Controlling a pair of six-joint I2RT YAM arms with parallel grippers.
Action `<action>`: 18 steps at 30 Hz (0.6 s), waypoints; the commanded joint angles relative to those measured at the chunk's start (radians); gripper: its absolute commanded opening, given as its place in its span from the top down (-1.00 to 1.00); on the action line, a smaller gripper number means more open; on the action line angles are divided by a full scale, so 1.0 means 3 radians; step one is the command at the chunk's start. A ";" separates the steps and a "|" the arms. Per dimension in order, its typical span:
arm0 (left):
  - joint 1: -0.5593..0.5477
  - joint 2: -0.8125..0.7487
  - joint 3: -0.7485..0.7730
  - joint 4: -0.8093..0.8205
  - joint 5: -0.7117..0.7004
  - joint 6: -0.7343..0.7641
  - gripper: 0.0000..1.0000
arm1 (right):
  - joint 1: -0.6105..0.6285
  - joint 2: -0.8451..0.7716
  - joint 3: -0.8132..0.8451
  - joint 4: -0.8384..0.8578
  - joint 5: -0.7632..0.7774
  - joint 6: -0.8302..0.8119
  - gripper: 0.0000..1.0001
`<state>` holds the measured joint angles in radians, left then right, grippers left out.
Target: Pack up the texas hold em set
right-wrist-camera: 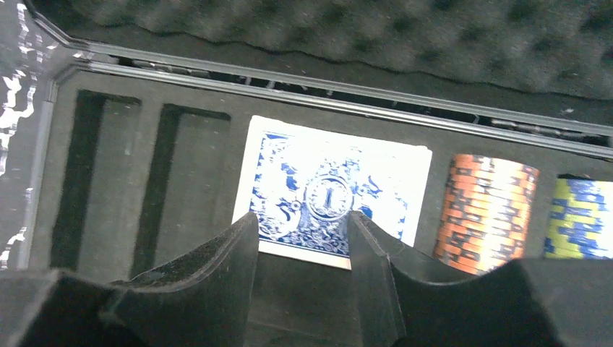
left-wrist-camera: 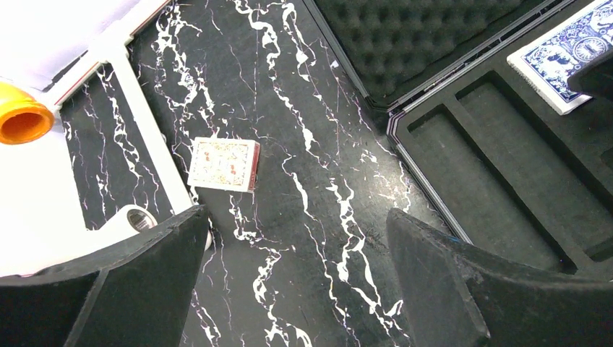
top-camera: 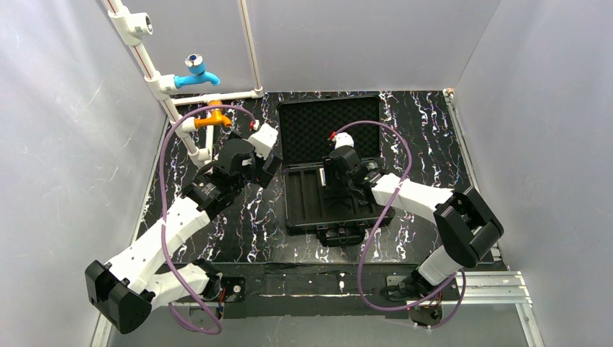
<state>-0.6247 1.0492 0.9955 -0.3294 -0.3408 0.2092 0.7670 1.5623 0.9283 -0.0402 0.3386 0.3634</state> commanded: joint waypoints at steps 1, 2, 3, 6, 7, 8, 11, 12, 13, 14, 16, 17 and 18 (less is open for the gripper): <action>0.0007 0.0049 -0.0041 -0.0001 -0.0032 0.0020 -0.84 | 0.0001 0.0075 -0.0076 0.0057 -0.0056 0.0072 -0.13; 0.0006 0.0064 -0.0039 0.0001 -0.0022 0.0021 -0.84 | 0.0005 0.0075 -0.0077 0.0036 -0.0049 0.0070 -0.13; 0.0006 0.0082 -0.0037 -0.0001 -0.0018 0.0012 -0.84 | 0.0005 0.0061 -0.0082 0.0015 -0.0041 0.0067 -0.13; 0.0006 0.0156 -0.0029 -0.0011 -0.0040 -0.0037 -0.94 | 0.0005 -0.0058 -0.0095 -0.0007 -0.0017 0.0053 -0.13; 0.0006 0.0196 -0.0030 -0.0005 -0.0070 -0.0075 -0.96 | 0.0005 -0.0100 -0.0098 -0.0020 -0.0010 0.0045 -0.13; 0.0011 0.0244 -0.0034 0.0003 -0.0117 -0.0121 -0.97 | 0.0005 -0.0151 -0.0098 -0.0031 -0.0002 0.0038 -0.13; 0.0016 0.0408 -0.0056 0.0032 -0.0248 -0.0336 -0.97 | 0.0002 -0.0301 -0.0103 -0.0075 0.0011 0.0022 -0.14; 0.0016 0.0464 -0.0017 -0.0012 -0.0188 -0.0399 -0.97 | 0.0004 -0.0353 -0.0110 -0.0088 0.0012 0.0021 -0.14; 0.0016 0.0508 0.0044 -0.0076 -0.0164 -0.0517 -0.97 | 0.0005 -0.0409 -0.0124 -0.0097 0.0007 0.0021 -0.14; 0.0020 0.0564 0.0099 -0.0109 -0.0229 -0.0647 -0.97 | 0.0005 -0.0464 -0.0134 -0.0108 0.0007 0.0021 -0.15; 0.0026 0.0701 0.0260 -0.0198 -0.0444 -0.1072 -0.97 | 0.0005 -0.0579 -0.0160 -0.0142 0.0003 0.0025 -0.16; 0.0027 0.0793 0.0350 -0.0292 -0.0565 -0.1306 -0.97 | 0.0005 -0.0636 -0.0171 -0.0161 -0.0003 0.0026 -0.16; 0.0027 0.0885 0.0443 -0.0424 -0.0770 -0.1628 -0.97 | 0.0002 -0.0698 -0.0190 -0.0178 -0.0007 0.0026 -0.16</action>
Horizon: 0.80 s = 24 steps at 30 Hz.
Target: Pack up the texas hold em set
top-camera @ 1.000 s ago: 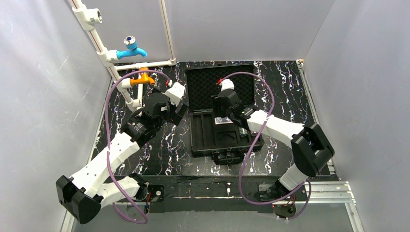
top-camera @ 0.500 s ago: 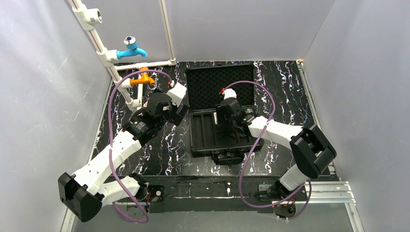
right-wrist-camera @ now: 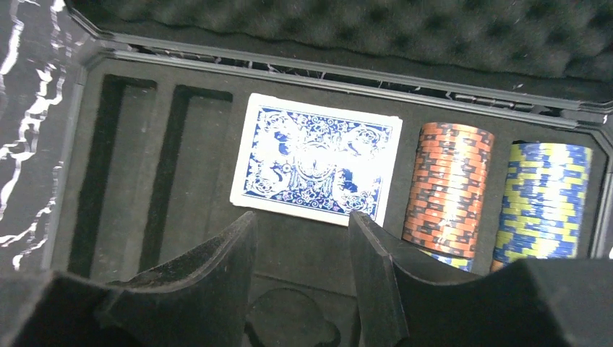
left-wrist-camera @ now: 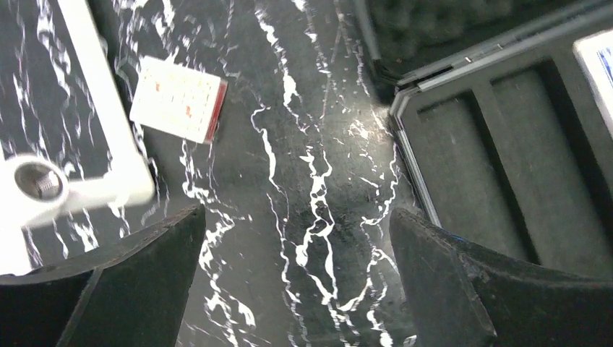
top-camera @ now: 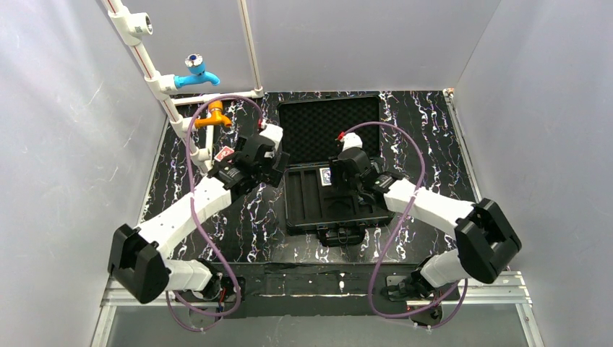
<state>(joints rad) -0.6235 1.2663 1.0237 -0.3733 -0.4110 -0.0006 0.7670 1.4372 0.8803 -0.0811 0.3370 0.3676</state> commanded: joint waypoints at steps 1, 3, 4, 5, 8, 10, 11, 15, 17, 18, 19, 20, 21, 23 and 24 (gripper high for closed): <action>0.0023 0.0273 0.0449 -0.0410 -0.0694 -0.1217 -0.97 | 0.0005 -0.0343 -0.0045 -0.0061 -0.0003 0.0012 -0.17; 0.0023 0.0590 0.0701 -0.0752 -0.0967 -0.1710 -0.96 | 0.0005 -0.0454 -0.0071 -0.0095 -0.0013 0.0010 -0.17; 0.0023 0.0741 0.0844 -0.0945 -0.1102 -0.1946 -0.96 | 0.0005 -0.0508 -0.0088 -0.0101 -0.0016 0.0008 -0.17; 0.0023 0.0885 0.0985 -0.1092 -0.1180 -0.2102 -0.95 | 0.0005 -0.0560 -0.0106 -0.0114 -0.0020 0.0000 -0.18; 0.0027 0.1239 0.1304 -0.1391 -0.1329 -0.2509 -0.97 | 0.0005 -0.0700 -0.0153 -0.0132 -0.0032 -0.0008 -0.20; 0.0049 0.1416 0.1438 -0.1518 -0.1419 -0.2738 -0.97 | 0.0005 -0.0781 -0.0183 -0.0138 -0.0048 -0.0013 -0.20; 0.0070 0.1484 0.1495 -0.1569 -0.1448 -0.2865 -0.97 | 0.0005 -0.0812 -0.0194 -0.0143 -0.0055 -0.0013 -0.20; 0.0235 0.1817 0.1826 -0.1904 -0.1428 -0.3292 -0.97 | 0.0005 -0.0919 -0.0231 -0.0181 -0.0094 -0.0013 -0.21; 0.0303 0.1988 0.1966 -0.2043 -0.1421 -0.3463 -0.97 | 0.0005 -0.0967 -0.0248 -0.0192 -0.0112 -0.0013 -0.22; 0.0333 0.2083 0.2021 -0.2110 -0.1409 -0.3513 -0.97 | 0.0005 -0.0990 -0.0254 -0.0197 -0.0125 -0.0013 -0.22; 0.0367 0.2139 0.2057 -0.2148 -0.1395 -0.3568 -0.97 | 0.0003 -0.1011 -0.0262 -0.0212 -0.0133 -0.0015 -0.22; 0.0404 0.2183 0.2083 -0.2170 -0.1371 -0.3625 -0.97 | 0.0005 -0.1028 -0.0265 -0.0219 -0.0147 -0.0016 -0.22; 0.0445 0.2215 0.2093 -0.2173 -0.1328 -0.3670 -0.97 | 0.0005 -0.1047 -0.0269 -0.0225 -0.0155 -0.0014 -0.22; 0.0530 0.2260 0.2112 -0.2174 -0.1252 -0.3751 -0.97 | 0.0004 -0.1071 -0.0282 -0.0231 -0.0169 -0.0013 -0.23; 0.0573 0.2288 0.2135 -0.2176 -0.1231 -0.3778 -0.97 | 0.0004 -0.1080 -0.0288 -0.0232 -0.0179 -0.0011 -0.23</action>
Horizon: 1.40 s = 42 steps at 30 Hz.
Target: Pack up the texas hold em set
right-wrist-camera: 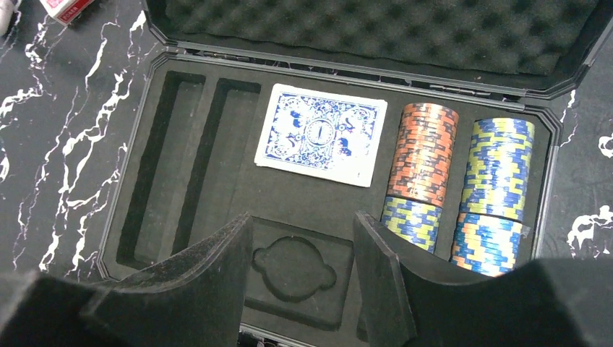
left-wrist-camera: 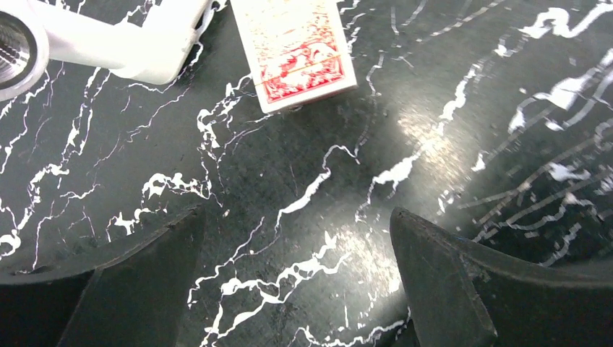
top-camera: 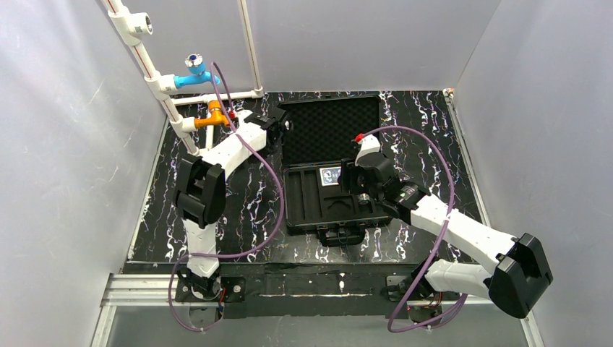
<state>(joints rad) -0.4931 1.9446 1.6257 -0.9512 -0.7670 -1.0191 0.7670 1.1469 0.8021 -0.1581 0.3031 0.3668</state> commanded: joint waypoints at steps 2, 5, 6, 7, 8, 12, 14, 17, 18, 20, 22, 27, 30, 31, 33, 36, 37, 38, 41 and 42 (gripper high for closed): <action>0.0218 0.0079 0.0168 -0.0250 0.0000 -0.0430 -0.97 | 0.0004 -0.0115 -0.0034 0.0023 -0.0086 -0.0006 -0.23; 0.0327 0.0155 0.0241 -0.0243 0.0052 -0.0466 -0.97 | 0.0005 -0.0111 -0.0031 0.0018 -0.0102 -0.0001 -0.23; 0.0357 0.0186 0.0268 -0.0245 0.0059 -0.0464 -0.97 | 0.0005 -0.0111 -0.0030 0.0014 -0.0107 -0.0001 -0.24; 0.0381 0.0214 0.0284 -0.0241 0.0072 -0.0459 -0.97 | 0.0005 -0.0111 -0.0033 0.0011 -0.0110 -0.0001 -0.24; 0.0416 0.0239 0.0292 -0.0234 0.0091 -0.0460 -0.97 | 0.0005 -0.0111 -0.0035 0.0011 -0.0114 -0.0001 -0.24; 0.0542 0.0295 0.0269 -0.0139 0.0199 -0.0461 -0.97 | 0.0005 -0.0111 -0.0049 0.0010 -0.0133 0.0000 -0.25; 0.0604 0.0310 0.0253 -0.0061 0.0272 -0.0470 -0.97 | 0.0005 -0.0111 -0.0059 0.0011 -0.0140 -0.0001 -0.25; 0.0673 0.0337 0.0288 0.0010 0.0290 -0.0454 -0.97 | 0.0005 -0.0111 -0.0071 0.0016 -0.0160 0.0001 -0.26; 0.0688 0.0353 0.0313 0.0015 0.0298 -0.0441 -0.97 | 0.0005 -0.0110 -0.0077 0.0016 -0.0165 0.0000 -0.26; 0.0722 0.0405 0.0415 -0.0053 0.0312 -0.0417 -0.97 | 0.0005 -0.0110 -0.0069 0.0007 -0.0171 -0.0001 -0.27; 0.0762 0.0441 0.0528 -0.0263 0.0354 -0.0502 -0.97 | 0.0005 -0.0115 -0.0066 -0.0003 -0.0184 0.0002 -0.27; 0.0705 0.0213 0.0321 -0.0112 0.0610 -0.0353 -0.97 | 0.0005 -0.0113 -0.0081 0.0029 -0.0224 0.0022 -0.28; 0.0657 0.0049 0.0077 -0.0060 0.0474 -0.0348 -0.97 | 0.0005 -0.0101 -0.0071 0.0026 -0.0251 0.0012 -0.29; 0.0652 -0.0029 -0.0027 -0.0047 0.0438 -0.0370 -0.97 | 0.0005 -0.0104 -0.0075 0.0022 -0.0256 0.0010 -0.29; 0.0656 -0.0193 -0.0229 0.0003 0.0335 -0.0378 -0.97 | 0.0004 -0.0119 -0.0097 0.0026 -0.0266 0.0010 -0.29; 0.0662 -0.0354 -0.0462 0.0086 0.0236 -0.0376 -0.97 | 0.0005 -0.0112 -0.0129 0.0049 -0.0293 0.0022 -0.29; 0.0674 -0.0369 -0.0512 0.0120 0.0233 -0.0366 -0.97 | 0.0005 -0.0105 -0.0134 0.0058 -0.0305 0.0027 -0.30; 0.0688 -0.0366 -0.0558 0.0167 0.0247 -0.0362 -0.97 | 0.0003 -0.0097 -0.0133 0.0064 -0.0316 0.0030 -0.30; 0.0785 -0.0304 -0.0646 0.0306 0.0344 -0.0325 -0.97 | 0.0004 -0.0090 -0.0125 0.0059 -0.0330 0.0038 -0.30; 0.0812 -0.0295 -0.0681 0.0397 0.0385 -0.0297 -0.97 | 0.0005 -0.0094 -0.0122 0.0045 -0.0328 0.0032 -0.30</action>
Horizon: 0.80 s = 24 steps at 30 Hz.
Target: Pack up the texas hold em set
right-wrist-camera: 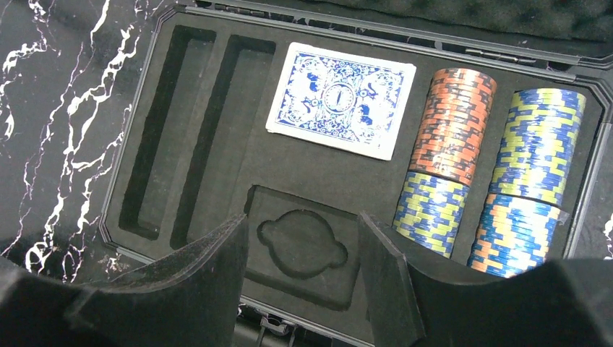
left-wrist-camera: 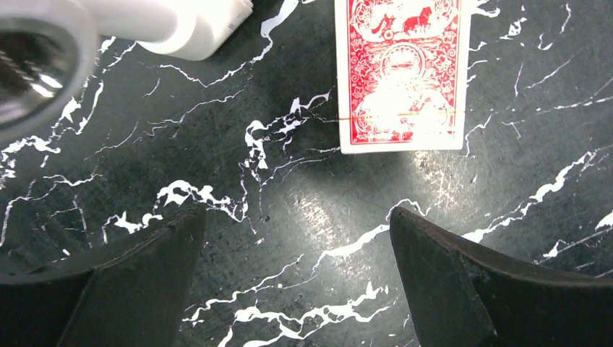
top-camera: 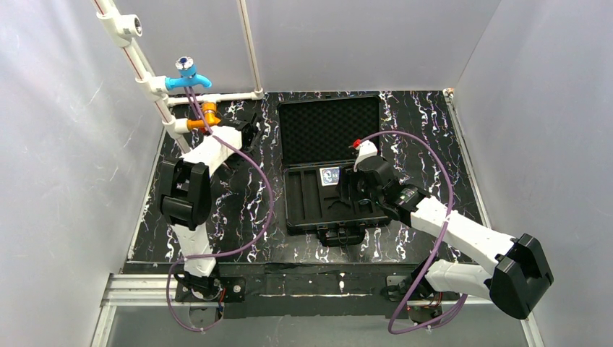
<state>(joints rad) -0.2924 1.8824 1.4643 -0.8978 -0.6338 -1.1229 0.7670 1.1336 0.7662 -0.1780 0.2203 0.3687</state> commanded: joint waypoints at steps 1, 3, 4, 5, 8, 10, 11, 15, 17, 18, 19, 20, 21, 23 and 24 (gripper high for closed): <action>0.0159 -0.0109 -0.0187 0.0328 -0.0056 0.0085 -0.97 | 0.0005 -0.0058 -0.0002 0.0101 -0.0054 0.0020 -0.30; 0.0188 -0.0167 -0.0316 0.0605 -0.0031 0.0202 -0.97 | 0.0005 -0.0078 -0.0014 0.0088 -0.0049 0.0010 -0.31; 0.0203 -0.0182 -0.0343 0.0696 -0.0026 0.0228 -0.97 | 0.0005 -0.0085 -0.0021 0.0080 -0.0042 0.0004 -0.31; 0.0222 -0.0178 -0.0346 0.0757 -0.0008 0.0257 -0.97 | 0.0004 -0.0095 -0.0027 0.0077 -0.0039 0.0003 -0.31; 0.0284 -0.0124 -0.0256 0.0784 0.0104 0.0367 -0.95 | 0.0005 -0.0107 -0.0041 0.0073 -0.0044 0.0003 -0.32; 0.0304 -0.0111 -0.0213 0.0774 0.0171 0.0468 -0.91 | 0.0005 -0.0107 -0.0043 0.0072 -0.0044 0.0006 -0.32; 0.0305 -0.0129 -0.0206 0.0761 0.0174 0.0522 -0.90 | 0.0005 -0.0107 -0.0039 0.0072 -0.0044 0.0004 -0.32; 0.0308 -0.0305 -0.0261 0.0796 0.0086 0.0976 -0.88 | 0.0005 -0.0102 -0.0033 0.0067 -0.0044 -0.0007 -0.32; 0.0314 -0.0383 -0.0227 0.0840 0.0022 0.1307 -0.88 | 0.0005 -0.0100 -0.0033 0.0066 -0.0056 -0.0012 -0.32; 0.0321 -0.0412 -0.0205 0.0878 0.0010 0.1515 -0.89 | 0.0005 -0.0101 -0.0033 0.0066 -0.0063 -0.0009 -0.32; 0.0329 -0.0423 -0.0178 0.0930 0.0018 0.1726 -0.89 | 0.0004 -0.0094 -0.0033 0.0074 -0.0071 -0.0006 -0.32; 0.0338 -0.0416 -0.0137 0.0973 0.0084 0.1991 -0.90 | 0.0004 -0.0088 -0.0033 0.0080 -0.0077 -0.0007 -0.32; 0.0345 -0.0384 -0.0089 0.1016 0.0178 0.2263 -0.89 | 0.0005 -0.0083 -0.0029 0.0090 -0.0082 -0.0003 -0.32; 0.0351 -0.0314 0.0009 0.1083 0.0361 0.2700 -0.90 | 0.0005 -0.0068 -0.0019 0.0092 -0.0101 0.0008 -0.32; 0.0353 -0.0282 0.0027 0.1136 0.0474 0.2914 -0.90 | 0.0005 -0.0062 -0.0011 0.0092 -0.0109 0.0008 -0.32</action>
<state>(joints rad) -0.2096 1.8210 1.4101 -0.6159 -0.5663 -0.5808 0.7670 1.1248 0.7551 -0.1795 0.2050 0.3679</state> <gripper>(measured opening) 0.947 0.659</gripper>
